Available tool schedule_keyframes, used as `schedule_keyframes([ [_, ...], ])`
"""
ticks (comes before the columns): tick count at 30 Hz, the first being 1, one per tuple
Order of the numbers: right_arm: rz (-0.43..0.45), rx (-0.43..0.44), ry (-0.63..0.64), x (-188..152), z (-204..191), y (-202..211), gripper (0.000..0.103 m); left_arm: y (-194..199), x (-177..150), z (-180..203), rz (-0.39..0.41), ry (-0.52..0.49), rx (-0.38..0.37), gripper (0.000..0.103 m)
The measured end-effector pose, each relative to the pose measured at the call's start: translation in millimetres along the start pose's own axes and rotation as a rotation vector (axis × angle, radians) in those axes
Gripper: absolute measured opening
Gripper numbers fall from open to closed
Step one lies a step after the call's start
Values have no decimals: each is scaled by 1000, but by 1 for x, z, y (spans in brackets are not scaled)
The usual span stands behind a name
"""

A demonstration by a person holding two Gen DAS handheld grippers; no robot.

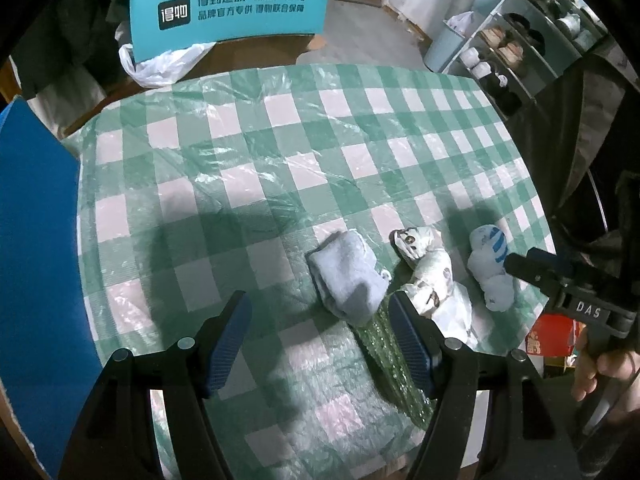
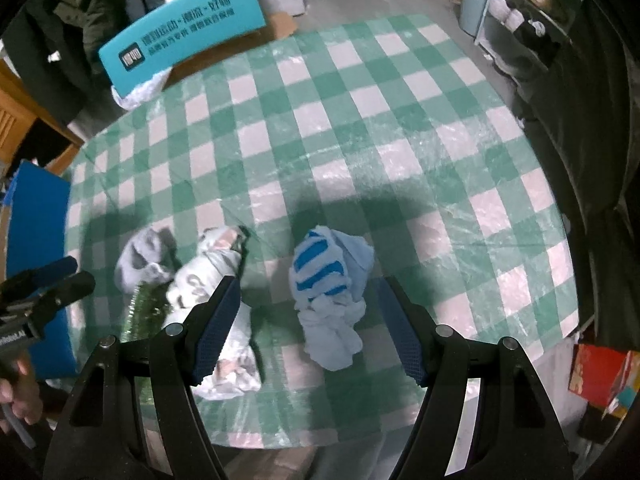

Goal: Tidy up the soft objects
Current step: 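Grasp the grey folded sock with the left tool while the right grasps the blue-striped sock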

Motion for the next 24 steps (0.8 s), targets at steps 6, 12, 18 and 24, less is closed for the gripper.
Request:
schedule_keyframes([
  [6,-26,-3,-3,-3,4,-10,72,-10,4,0,-6,9,-9,72],
  [12,-45,-4,2,-4,5,-18,72,-23,7,4,-23,15,-22,73],
  [18,-61,-19,7,-4,6,-29,72,-37,9,9,-47,6,-22,74],
  [24,-65,-17,22,-6,2,-35,72,-53,11,10,-76,25,-37,74],
])
Point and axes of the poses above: each gripper's, at about its wrist camera, not at the fingertips, and y roughly against the way its jaws point, z to its right, x to its top, the point moved 3 cm from there along -y, roughly the way its jaws point, and after that the axes turned 1 degree about -y, right-handed, at the moved point
